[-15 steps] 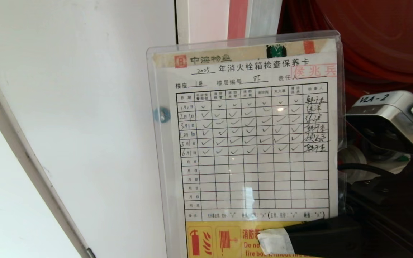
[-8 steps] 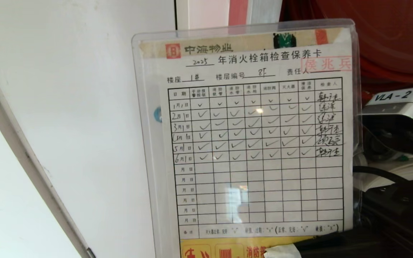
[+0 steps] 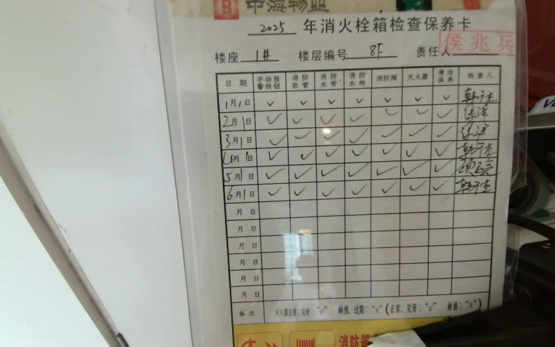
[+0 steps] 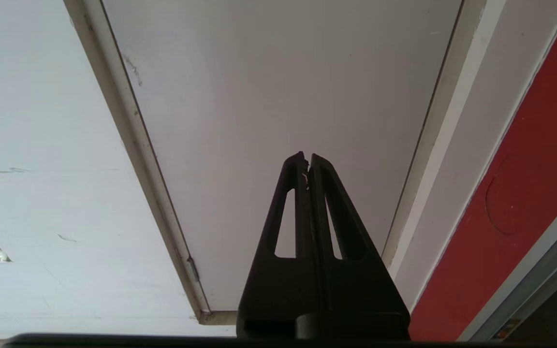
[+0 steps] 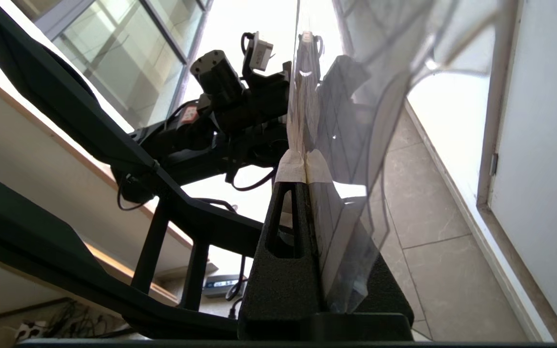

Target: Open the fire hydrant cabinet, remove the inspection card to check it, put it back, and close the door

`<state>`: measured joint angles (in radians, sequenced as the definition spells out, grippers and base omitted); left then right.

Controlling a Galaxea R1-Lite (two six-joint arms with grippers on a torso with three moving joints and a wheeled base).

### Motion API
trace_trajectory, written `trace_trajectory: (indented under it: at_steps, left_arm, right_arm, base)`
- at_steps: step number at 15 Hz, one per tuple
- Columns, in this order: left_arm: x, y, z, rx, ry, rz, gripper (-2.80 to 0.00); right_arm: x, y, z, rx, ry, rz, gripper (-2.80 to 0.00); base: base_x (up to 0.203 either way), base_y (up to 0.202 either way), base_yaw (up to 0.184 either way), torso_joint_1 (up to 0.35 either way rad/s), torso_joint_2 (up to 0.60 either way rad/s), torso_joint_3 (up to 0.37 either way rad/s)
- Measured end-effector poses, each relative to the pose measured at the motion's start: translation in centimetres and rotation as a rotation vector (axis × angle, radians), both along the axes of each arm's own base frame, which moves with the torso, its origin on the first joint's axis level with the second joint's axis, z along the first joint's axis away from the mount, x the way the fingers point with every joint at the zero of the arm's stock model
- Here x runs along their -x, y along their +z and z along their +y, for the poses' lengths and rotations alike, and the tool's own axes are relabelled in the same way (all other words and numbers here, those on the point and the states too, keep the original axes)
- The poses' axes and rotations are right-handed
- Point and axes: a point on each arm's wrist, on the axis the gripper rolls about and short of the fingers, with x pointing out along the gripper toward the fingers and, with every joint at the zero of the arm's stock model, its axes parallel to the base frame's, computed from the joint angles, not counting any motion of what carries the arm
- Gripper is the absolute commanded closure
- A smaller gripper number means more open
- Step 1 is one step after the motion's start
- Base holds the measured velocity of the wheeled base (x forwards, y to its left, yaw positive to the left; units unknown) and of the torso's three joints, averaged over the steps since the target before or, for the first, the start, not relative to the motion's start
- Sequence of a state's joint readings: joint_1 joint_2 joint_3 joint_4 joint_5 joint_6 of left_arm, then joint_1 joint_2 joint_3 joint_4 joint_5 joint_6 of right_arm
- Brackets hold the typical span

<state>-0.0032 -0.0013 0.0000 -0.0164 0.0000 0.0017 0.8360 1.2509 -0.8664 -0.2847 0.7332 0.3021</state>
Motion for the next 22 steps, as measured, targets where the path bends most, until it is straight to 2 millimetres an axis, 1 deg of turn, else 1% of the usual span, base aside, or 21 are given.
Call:
trace_trajectory:
  at_steps: [11, 22]
  left_arm:
    - [0.0, 0.0, 0.0, 0.0, 0.0, 0.0, 0.0]
    - [0.0, 0.0, 0.0, 0.0, 0.0, 0.0, 0.0]
  right_arm:
    - [0.33, 0.43, -0.2, -0.014, 0.005, -0.016, 0.0]
    - [0.35, -0.44, -0.23, 0.01, 0.005, 0.005, 0.0]
  base:
    - [0.0, 0.0, 0.0, 0.0, 0.0, 0.0]
    - [0.0, 0.0, 0.0, 0.0, 0.0, 0.0]
